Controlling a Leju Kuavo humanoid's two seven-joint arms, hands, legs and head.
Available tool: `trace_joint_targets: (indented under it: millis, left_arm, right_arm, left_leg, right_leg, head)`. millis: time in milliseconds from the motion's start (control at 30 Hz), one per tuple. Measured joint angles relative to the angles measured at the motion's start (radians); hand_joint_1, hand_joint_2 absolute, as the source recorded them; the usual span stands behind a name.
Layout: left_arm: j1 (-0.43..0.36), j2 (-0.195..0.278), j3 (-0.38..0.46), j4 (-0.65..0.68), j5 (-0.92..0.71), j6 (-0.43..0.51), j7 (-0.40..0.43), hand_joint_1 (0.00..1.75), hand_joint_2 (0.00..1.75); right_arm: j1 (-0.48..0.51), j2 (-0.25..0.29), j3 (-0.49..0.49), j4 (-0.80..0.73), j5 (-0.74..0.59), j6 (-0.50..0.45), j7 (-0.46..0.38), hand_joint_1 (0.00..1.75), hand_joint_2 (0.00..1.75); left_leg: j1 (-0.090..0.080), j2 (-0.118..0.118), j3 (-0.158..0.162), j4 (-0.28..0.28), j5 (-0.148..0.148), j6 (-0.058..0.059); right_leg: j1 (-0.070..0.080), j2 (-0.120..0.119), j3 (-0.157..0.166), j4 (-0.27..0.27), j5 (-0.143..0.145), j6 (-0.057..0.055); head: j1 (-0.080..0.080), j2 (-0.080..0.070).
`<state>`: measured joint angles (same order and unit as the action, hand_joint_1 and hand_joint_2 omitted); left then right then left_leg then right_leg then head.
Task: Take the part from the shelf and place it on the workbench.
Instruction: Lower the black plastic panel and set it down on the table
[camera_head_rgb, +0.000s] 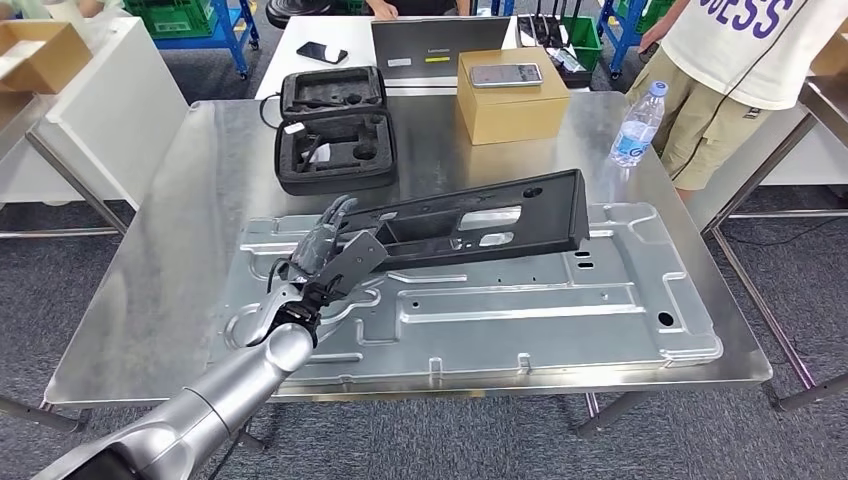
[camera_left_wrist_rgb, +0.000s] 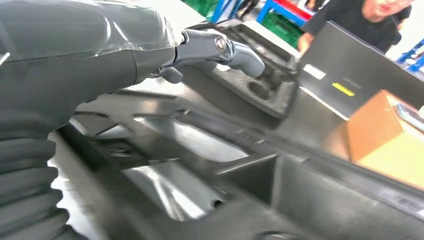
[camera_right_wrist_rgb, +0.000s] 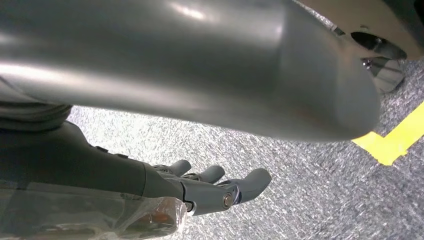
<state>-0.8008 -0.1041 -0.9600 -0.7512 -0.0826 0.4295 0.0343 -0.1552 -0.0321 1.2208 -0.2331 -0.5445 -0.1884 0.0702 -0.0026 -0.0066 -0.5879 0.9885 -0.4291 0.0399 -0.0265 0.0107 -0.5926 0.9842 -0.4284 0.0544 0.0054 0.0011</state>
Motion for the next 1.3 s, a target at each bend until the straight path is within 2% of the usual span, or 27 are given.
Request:
trace_joint_targets:
  millis: [67, 100, 133, 200, 233, 267, 300, 367, 433, 467, 533, 600, 633, 700, 733, 767, 800, 833, 867, 933, 967, 1067, 1100, 1167, 1233, 1267, 1300]
  left_arm:
    - [0.001, -0.001, 0.000, 0.003, 0.000, -0.001, 0.000, 0.00, 0.00]
    - [0.000, -0.002, 0.000, 0.004, 0.000, -0.001, 0.000, 0.00, 0.00]
    - [0.000, -0.003, 0.000, 0.004, 0.001, -0.001, -0.001, 0.00, 0.00]
    - [0.003, -0.004, 0.000, 0.005, 0.004, -0.002, -0.001, 0.00, 0.00]
    - [0.005, -0.004, 0.000, 0.006, 0.005, -0.002, -0.001, 0.00, 0.00]
    - [0.007, -0.004, 0.000, 0.007, 0.006, -0.001, -0.001, 0.00, 0.00]
    - [0.008, -0.004, 0.000, 0.009, 0.004, 0.002, -0.001, 0.00, 0.00]
    - [0.007, -0.004, 0.000, 0.013, -0.014, 0.018, 0.004, 0.00, 0.00]
    - [0.005, -0.004, 0.000, 0.017, -0.044, 0.039, 0.018, 0.00, 0.00]
    - [0.003, -0.004, -0.001, 0.020, -0.066, 0.050, 0.029, 0.00, 0.00]
    - [0.000, -0.004, -0.004, 0.024, -0.138, 0.078, 0.073, 0.00, 0.00]
    - [-0.005, -0.004, -0.010, 0.027, -0.230, 0.108, 0.130, 0.00, 0.00]
    - [-0.010, -0.003, -0.014, 0.029, -0.269, 0.119, 0.155, 0.00, 0.00]
    - [-0.014, -0.002, -0.024, 0.034, -0.330, 0.132, 0.195, 0.00, 0.00]
    - [-0.013, 0.000, -0.028, 0.036, -0.357, 0.137, 0.212, 0.00, 0.00]
    - [-0.010, 0.001, -0.032, 0.039, -0.386, 0.143, 0.228, 0.00, 0.00]
    - [-0.008, 0.002, -0.035, 0.042, -0.416, 0.149, 0.242, 0.00, 0.00]
    - [-0.007, 0.003, -0.039, 0.044, -0.446, 0.155, 0.255, 0.00, 0.00]
    - [-0.008, 0.004, -0.043, 0.046, -0.476, 0.162, 0.266, 0.00, 0.00]
    - [-0.009, 0.005, -0.050, 0.049, -0.526, 0.174, 0.284, 0.00, 0.00]
    - [-0.009, 0.005, -0.053, 0.051, -0.548, 0.179, 0.293, 0.00, 0.00]
    - [-0.007, 0.008, -0.059, 0.056, -0.608, 0.183, 0.319, 0.00, 0.00]
    - [-0.007, 0.009, -0.061, 0.057, -0.623, 0.182, 0.324, 0.00, 0.00]
    - [-0.007, 0.009, -0.065, 0.057, -0.643, 0.178, 0.330, 0.00, 0.00]
    - [-0.002, 0.010, -0.069, 0.059, -0.644, 0.173, 0.329, 0.00, 0.00]
    - [0.003, 0.010, -0.071, 0.060, -0.634, 0.170, 0.322, 0.00, 0.00]
    - [0.007, 0.010, -0.071, 0.062, -0.608, 0.167, 0.305, 0.00, 0.00]
  right_arm:
    - [0.000, 0.000, 0.000, 0.000, 0.000, 0.000, 0.000, 0.00, 0.00]
    - [0.000, 0.000, 0.000, 0.000, 0.000, 0.000, 0.000, 0.00, 0.00]
    - [0.000, 0.000, 0.000, 0.000, 0.000, 0.000, 0.000, 0.00, 0.00]
    - [0.001, 0.000, 0.000, 0.000, 0.001, 0.000, 0.000, 0.00, 0.00]
    - [0.002, 0.000, 0.000, 0.000, 0.001, 0.000, 0.000, 0.00, 0.00]
    - [0.003, 0.000, 0.000, 0.000, 0.001, 0.000, 0.000, 0.00, 0.00]
    - [0.004, 0.000, 0.000, 0.000, 0.002, 0.000, 0.000, 0.00, 0.00]
    - [0.003, 0.000, 0.000, 0.000, 0.005, 0.000, 0.000, 0.00, 0.00]
    - [0.002, -0.001, 0.000, 0.000, 0.007, 0.000, 0.000, 0.00, 0.00]
    - [0.002, -0.001, 0.000, 0.000, 0.008, 0.000, 0.000, 0.00, 0.00]
    - [0.003, 0.000, 0.000, 0.000, 0.009, 0.000, 0.001, 0.00, 0.00]
    - [0.003, 0.000, 0.000, 0.000, 0.010, 0.000, 0.001, 0.00, 0.00]
    - [0.002, 0.000, 0.000, 0.000, 0.011, 0.000, 0.002, 0.00, 0.00]
    - [0.002, 0.000, 0.000, 0.000, 0.013, 0.000, 0.002, 0.00, 0.00]
    - [0.002, 0.000, 0.000, 0.000, 0.014, 0.001, 0.002, 0.00, 0.00]
    - [0.002, 0.001, 0.000, 0.000, 0.015, 0.002, 0.002, 0.00, 0.00]
    - [0.003, 0.002, 0.000, 0.000, 0.017, 0.003, 0.003, 0.00, 0.00]
    - [0.003, 0.002, 0.000, 0.000, 0.018, 0.004, 0.003, 0.00, 0.00]
    - [0.003, 0.003, 0.000, -0.001, 0.019, 0.004, 0.003, 0.00, 0.00]
    - [0.002, 0.003, 0.000, -0.001, 0.021, 0.004, 0.004, 0.00, 0.00]
    - [0.002, 0.003, 0.000, -0.001, 0.022, 0.004, 0.004, 0.00, 0.00]
    - [0.002, 0.004, 0.000, -0.001, 0.025, 0.006, 0.005, 0.00, 0.00]
    - [0.002, 0.004, 0.000, -0.001, 0.027, 0.007, 0.005, 0.00, 0.00]
    - [0.002, 0.004, 0.000, -0.001, 0.029, 0.007, 0.005, 0.00, 0.00]
    - [0.003, 0.004, 0.000, -0.001, 0.030, 0.007, 0.005, 0.00, 0.00]
    - [0.004, 0.004, 0.000, -0.001, 0.030, 0.007, 0.005, 0.00, 0.00]
    - [0.005, 0.005, 0.000, -0.001, 0.030, 0.007, 0.005, 0.00, 0.00]
  left_leg:
    - [0.002, 0.000, 0.004, -0.006, 0.006, 0.013]
    - [0.004, 0.001, 0.006, -0.010, 0.010, 0.020]
    - [0.006, 0.002, 0.009, -0.013, 0.013, 0.025]
    - [0.003, 0.002, 0.010, -0.014, 0.013, 0.031]
    - [0.000, 0.002, 0.010, -0.014, 0.012, 0.032]
    - [-0.003, 0.002, 0.010, -0.013, 0.012, 0.033]
    - [-0.005, 0.001, 0.011, -0.013, 0.011, 0.034]
    - [-0.007, 0.000, 0.016, -0.013, 0.009, 0.034]
    - [-0.011, 0.000, 0.016, -0.011, 0.006, 0.029]
    - [-0.012, 0.000, 0.015, -0.010, 0.005, 0.026]
    - [-0.012, 0.000, 0.012, -0.010, 0.005, 0.020]
    - [-0.009, 0.000, 0.000, 0.015, -0.014, 0.009]
    - [-0.007, 0.000, -0.018, 0.054, -0.037, 0.003]
    - [0.000, 0.000, -0.080, 0.186, -0.098, -0.010]
    - [0.004, 0.001, -0.111, 0.250, -0.120, -0.014]
    - [0.008, 0.001, -0.131, 0.288, -0.126, -0.017]
    - [0.011, 0.001, -0.132, 0.285, -0.112, -0.020]
    - [0.014, 0.001, -0.113, 0.240, -0.083, -0.022]
    - [0.017, 0.001, -0.080, 0.167, -0.045, -0.024]
    - [0.017, 0.000, -0.019, 0.038, 0.001, -0.024]
    - [0.016, -0.002, -0.005, 0.007, 0.007, -0.020]
    - [0.010, -0.004, -0.003, -0.005, 0.010, 0.001]
    - [0.011, -0.004, -0.002, -0.007, 0.012, 0.008]
    - [0.012, -0.004, 0.001, -0.010, 0.015, 0.021]
    - [0.008, -0.003, 0.001, -0.010, 0.014, 0.028]
    - [0.004, -0.003, 0.002, -0.010, 0.013, 0.031]
    - [0.002, -0.003, 0.002, -0.010, 0.013, 0.032]
  right_leg:
    - [-0.003, -0.001, -0.001, 0.002, -0.004, 0.012]
    - [-0.003, -0.002, -0.009, 0.022, -0.019, 0.016]
    - [-0.003, -0.003, -0.027, 0.064, -0.045, 0.018]
    - [-0.001, -0.004, -0.087, 0.197, -0.111, 0.019]
    - [-0.001, -0.004, -0.115, 0.255, -0.131, 0.019]
    - [0.000, -0.004, -0.128, 0.282, -0.132, 0.018]
    - [0.001, -0.004, -0.123, 0.269, -0.115, 0.016]
    - [0.004, -0.004, -0.062, 0.144, -0.048, 0.008]
    - [0.010, -0.004, -0.006, 0.027, -0.006, -0.001]
    - [0.013, -0.004, 0.005, 0.001, -0.002, -0.004]
    - [0.015, -0.004, 0.005, -0.005, -0.001, -0.010]
    - [0.011, -0.005, 0.006, -0.009, 0.003, -0.017]
    - [0.008, -0.005, 0.007, -0.011, 0.004, -0.021]
    - [0.006, -0.006, 0.007, -0.011, 0.004, -0.025]
    - [0.005, -0.006, 0.007, -0.011, 0.004, -0.025]
    - [0.004, -0.006, 0.007, -0.011, 0.003, -0.025]
    - [0.002, -0.006, 0.007, -0.010, 0.003, -0.025]
    - [0.000, -0.005, 0.008, -0.010, 0.002, -0.023]
    - [-0.002, -0.005, 0.010, -0.010, 0.001, -0.021]
    - [-0.001, -0.004, 0.010, -0.010, -0.001, -0.011]
    - [0.001, -0.004, 0.010, -0.010, -0.001, -0.005]
    - [-0.002, -0.004, 0.010, -0.016, 0.002, 0.012]
    - [-0.003, -0.004, 0.006, -0.006, -0.006, 0.016]
    - [-0.002, -0.006, -0.032, 0.079, -0.057, 0.019]
    - [0.000, -0.006, -0.099, 0.222, -0.118, 0.019]
    - [0.001, -0.006, -0.123, 0.269, -0.130, 0.018]
    - [0.003, -0.006, -0.129, 0.281, -0.124, 0.016]
  head:
    - [0.000, 0.000]
    - [0.001, 0.000]
    - [0.003, 0.000]
    - [0.005, 0.000]
    - [0.005, 0.000]
    - [0.005, 0.000]
    - [0.005, 0.000]
    - [0.005, 0.000]
    - [0.005, 0.000]
    - [0.005, 0.000]
    - [0.004, 0.000]
    - [0.003, 0.000]
    - [0.002, 0.000]
    - [-0.001, 0.000]
    - [-0.001, 0.000]
    - [-0.002, 0.000]
    - [-0.002, 0.000]
    - [-0.002, 0.000]
    - [-0.002, 0.000]
    - [-0.002, 0.000]
    - [-0.001, 0.000]
    - [0.001, 0.000]
    - [0.002, 0.000]
    - [0.004, 0.000]
    - [0.005, 0.000]
    - [0.005, 0.000]
    - [0.005, 0.000]
